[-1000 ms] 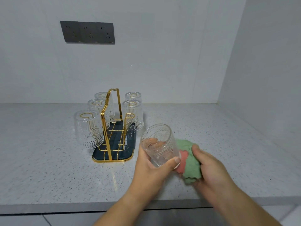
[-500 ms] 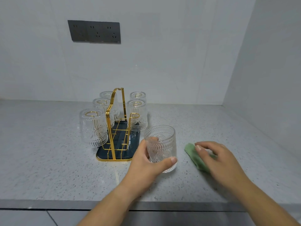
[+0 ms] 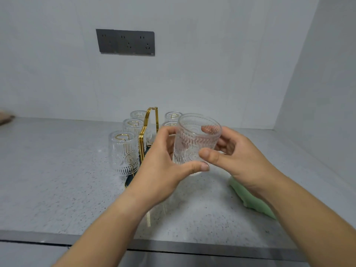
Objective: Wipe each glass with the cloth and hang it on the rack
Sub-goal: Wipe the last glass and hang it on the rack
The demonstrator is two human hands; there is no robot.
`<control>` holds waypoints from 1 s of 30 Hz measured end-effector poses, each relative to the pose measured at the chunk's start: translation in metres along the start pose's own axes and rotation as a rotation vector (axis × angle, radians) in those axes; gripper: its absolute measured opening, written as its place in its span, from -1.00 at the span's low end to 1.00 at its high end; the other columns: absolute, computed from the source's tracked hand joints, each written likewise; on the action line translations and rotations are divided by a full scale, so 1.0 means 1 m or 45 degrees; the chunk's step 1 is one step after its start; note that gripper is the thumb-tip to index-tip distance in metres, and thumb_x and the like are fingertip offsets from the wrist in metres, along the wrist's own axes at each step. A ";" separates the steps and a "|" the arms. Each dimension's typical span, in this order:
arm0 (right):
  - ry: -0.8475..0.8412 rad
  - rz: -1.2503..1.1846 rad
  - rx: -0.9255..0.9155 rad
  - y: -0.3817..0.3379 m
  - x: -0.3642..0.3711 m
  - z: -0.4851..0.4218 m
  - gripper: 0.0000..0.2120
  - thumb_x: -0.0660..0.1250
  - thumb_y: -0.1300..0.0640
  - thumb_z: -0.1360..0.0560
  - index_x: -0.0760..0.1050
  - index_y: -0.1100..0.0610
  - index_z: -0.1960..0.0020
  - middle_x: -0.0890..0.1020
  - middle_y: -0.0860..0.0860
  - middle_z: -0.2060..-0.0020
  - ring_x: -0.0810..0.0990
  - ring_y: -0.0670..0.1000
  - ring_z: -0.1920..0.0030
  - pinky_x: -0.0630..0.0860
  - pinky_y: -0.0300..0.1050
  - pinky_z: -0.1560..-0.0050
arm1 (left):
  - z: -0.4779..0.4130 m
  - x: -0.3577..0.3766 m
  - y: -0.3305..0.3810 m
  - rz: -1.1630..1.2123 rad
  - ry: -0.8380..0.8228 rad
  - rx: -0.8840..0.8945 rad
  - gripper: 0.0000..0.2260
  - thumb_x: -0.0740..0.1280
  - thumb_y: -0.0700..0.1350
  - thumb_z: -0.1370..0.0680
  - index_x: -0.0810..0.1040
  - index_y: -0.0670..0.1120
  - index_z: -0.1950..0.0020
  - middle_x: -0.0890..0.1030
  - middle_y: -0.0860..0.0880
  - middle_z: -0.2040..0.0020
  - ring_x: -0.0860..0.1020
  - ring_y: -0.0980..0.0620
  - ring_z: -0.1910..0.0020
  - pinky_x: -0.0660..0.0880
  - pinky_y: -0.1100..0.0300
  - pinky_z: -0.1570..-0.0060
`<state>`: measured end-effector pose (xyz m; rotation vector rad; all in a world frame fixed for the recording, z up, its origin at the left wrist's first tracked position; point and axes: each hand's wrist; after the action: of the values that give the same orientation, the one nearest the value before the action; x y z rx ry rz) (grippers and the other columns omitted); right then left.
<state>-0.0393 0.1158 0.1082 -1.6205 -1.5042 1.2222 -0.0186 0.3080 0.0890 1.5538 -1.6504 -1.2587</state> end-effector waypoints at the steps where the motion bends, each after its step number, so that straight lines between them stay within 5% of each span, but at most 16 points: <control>1: 0.006 0.001 -0.002 -0.001 0.003 -0.006 -0.50 0.53 0.05 -0.35 0.55 0.01 -0.27 0.72 -0.06 -0.17 0.67 -0.08 -0.23 0.56 -0.14 -0.25 | -0.004 -0.004 0.001 -0.004 0.012 0.007 -0.29 0.67 0.00 -0.22 0.45 0.03 -0.29 0.73 0.07 -0.16 0.70 0.14 -0.16 0.59 0.07 -0.28; 8: -0.056 -0.359 0.104 -0.008 0.022 -0.030 -0.51 0.43 -0.05 -0.42 0.51 -0.03 -0.34 0.70 0.03 -0.23 0.67 0.08 -0.26 0.61 0.12 -0.25 | -0.016 -0.012 0.006 0.081 0.156 -0.009 -0.41 0.66 -0.15 -0.36 0.49 -0.08 -0.31 0.72 0.00 -0.17 0.70 0.11 -0.15 0.63 0.18 -0.18; 12: -0.167 -0.714 0.357 0.001 0.022 -0.034 -0.47 0.17 -0.14 -0.65 0.40 0.12 -0.52 0.51 0.20 -0.44 0.41 0.28 -0.49 0.29 0.34 -0.51 | -0.018 -0.002 0.012 0.403 0.203 -0.081 -0.52 0.57 -0.30 -0.47 0.45 -0.17 -0.30 0.74 -0.12 -0.14 0.74 -0.03 -0.12 0.66 0.18 -0.05; 14: -0.235 -0.955 0.454 0.004 0.023 -0.030 -0.46 0.10 -0.12 -0.67 0.37 0.14 -0.54 0.46 0.20 -0.48 0.39 0.29 -0.49 0.21 0.29 -0.56 | -0.022 0.004 0.014 0.449 0.198 -0.066 -0.49 0.60 -0.24 -0.42 0.43 -0.14 -0.27 0.75 -0.12 -0.13 0.74 -0.04 -0.12 0.67 0.08 -0.11; 18: -0.173 -1.224 0.363 0.000 0.023 -0.026 -0.47 0.09 -0.13 -0.69 0.39 0.16 -0.52 0.50 0.19 -0.46 0.50 0.19 -0.40 0.39 0.08 -0.41 | -0.031 0.010 0.020 0.481 0.122 -0.071 -0.42 0.62 -0.18 -0.35 0.45 -0.10 -0.29 0.73 -0.10 -0.17 0.73 -0.01 -0.15 0.66 0.04 -0.17; 20: -0.027 -1.166 0.318 -0.004 0.017 -0.030 -0.47 0.17 -0.14 -0.65 0.43 0.15 -0.49 0.54 0.18 -0.42 0.54 0.15 -0.33 0.45 -0.01 -0.25 | -0.037 0.005 0.026 0.435 0.085 -0.080 -0.37 0.67 -0.22 -0.37 0.44 -0.09 -0.33 0.71 -0.09 -0.16 0.72 0.12 -0.09 0.65 0.21 -0.06; 23: 0.163 -0.927 0.273 -0.012 0.003 -0.041 -0.54 0.28 -0.13 -0.56 0.54 0.12 -0.34 0.69 0.08 -0.16 0.63 0.02 -0.08 0.49 -0.12 -0.06 | -0.046 -0.013 0.042 0.223 0.082 -0.087 -0.21 0.67 0.03 -0.28 0.38 0.02 -0.41 0.62 -0.03 -0.19 0.67 0.24 -0.05 0.59 0.31 -0.01; 25: 0.245 -0.636 0.219 -0.021 -0.004 -0.050 -0.61 0.36 -0.13 -0.49 0.57 0.04 -0.23 0.70 -0.01 0.00 0.64 -0.03 0.04 0.48 -0.14 0.04 | -0.054 -0.027 0.050 0.036 0.033 -0.117 -0.20 0.63 0.23 -0.31 0.37 0.08 -0.44 0.59 0.01 -0.23 0.62 0.17 -0.17 0.54 0.24 -0.10; 30: 0.396 0.033 0.107 -0.027 -0.009 -0.076 -0.50 0.55 -0.12 -0.42 0.56 0.02 -0.28 0.68 0.03 -0.03 0.67 0.00 -0.02 0.58 0.01 -0.05 | -0.062 -0.040 0.050 0.057 0.021 -0.262 -0.32 0.17 0.46 -0.53 0.42 0.08 -0.50 0.55 0.04 -0.33 0.51 0.06 -0.37 0.29 -0.10 -0.55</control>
<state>0.0196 0.1238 0.1639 -1.6884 -1.2255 0.9789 0.0203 0.3251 0.1671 1.3920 -1.4857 -1.3424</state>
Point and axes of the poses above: each hand's wrist, its own z-axis away from the middle knuckle, its own x-axis out of the palm, y = z × x
